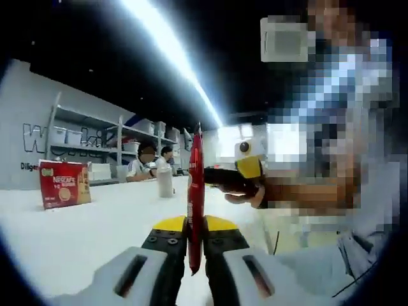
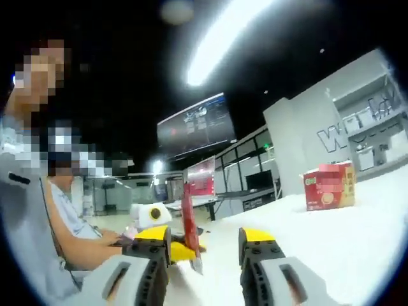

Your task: Tear open the coffee pouch, take out the coffee, and pour the coffee from the pouch into the cup

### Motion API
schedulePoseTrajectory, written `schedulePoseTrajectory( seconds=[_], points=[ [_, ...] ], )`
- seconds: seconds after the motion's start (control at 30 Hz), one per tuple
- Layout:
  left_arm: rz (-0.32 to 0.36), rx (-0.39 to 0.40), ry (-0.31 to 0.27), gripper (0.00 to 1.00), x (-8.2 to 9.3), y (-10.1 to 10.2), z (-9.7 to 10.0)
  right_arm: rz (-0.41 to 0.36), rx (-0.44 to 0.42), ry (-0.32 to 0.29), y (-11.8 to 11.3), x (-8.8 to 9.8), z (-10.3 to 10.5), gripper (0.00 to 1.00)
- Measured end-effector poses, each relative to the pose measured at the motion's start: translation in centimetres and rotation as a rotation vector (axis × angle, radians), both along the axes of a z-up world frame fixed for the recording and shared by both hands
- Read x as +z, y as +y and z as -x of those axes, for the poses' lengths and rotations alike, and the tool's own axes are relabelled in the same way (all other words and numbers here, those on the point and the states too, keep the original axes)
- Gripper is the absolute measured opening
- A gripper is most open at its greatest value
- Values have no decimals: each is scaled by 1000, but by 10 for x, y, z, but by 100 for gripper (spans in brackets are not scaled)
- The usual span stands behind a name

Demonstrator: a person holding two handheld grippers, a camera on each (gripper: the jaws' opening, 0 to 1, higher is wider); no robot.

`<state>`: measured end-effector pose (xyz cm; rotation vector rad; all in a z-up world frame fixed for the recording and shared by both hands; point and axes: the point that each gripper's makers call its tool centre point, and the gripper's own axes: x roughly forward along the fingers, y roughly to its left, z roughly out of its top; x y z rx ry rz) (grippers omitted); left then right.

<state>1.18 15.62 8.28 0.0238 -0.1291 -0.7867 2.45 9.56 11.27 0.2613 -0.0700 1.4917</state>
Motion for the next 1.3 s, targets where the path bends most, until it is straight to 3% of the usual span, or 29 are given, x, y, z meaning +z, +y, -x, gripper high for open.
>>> schedulePoseTrajectory(
  seconds=[0.17,0.23,0.37,0.47,0.6,0.7,0.83,1.07,1.13,1.3],
  points=[
    [9,70,40,12,-6,27,-6,4,-36,46,-10,-25,-10,42],
    [37,124,70,12,-5,42,-14,62,-68,42,-11,-39,-15,42],
    [30,145,53,12,-6,50,-23,78,-70,-44,-8,-33,-17,41],
    [8,138,65,12,-13,46,-23,76,-67,-37,-9,-37,-21,40],
    [-17,127,68,12,-16,39,-20,87,-31,-44,-8,-40,-9,32],
    [-26,116,62,12,-16,38,-18,109,-28,-73,-5,-43,-4,32],
    [4,118,61,12,-12,43,-18,114,-42,-88,-4,-44,-4,33],
    [59,106,48,12,-3,43,-13,57,-91,-49,-10,-35,-14,31],
    [69,104,8,12,3,42,-9,59,-101,-42,-9,-36,-17,32],
    [72,108,43,12,-2,43,-12,63,-112,-41,-10,-37,-18,32]
  ],
)
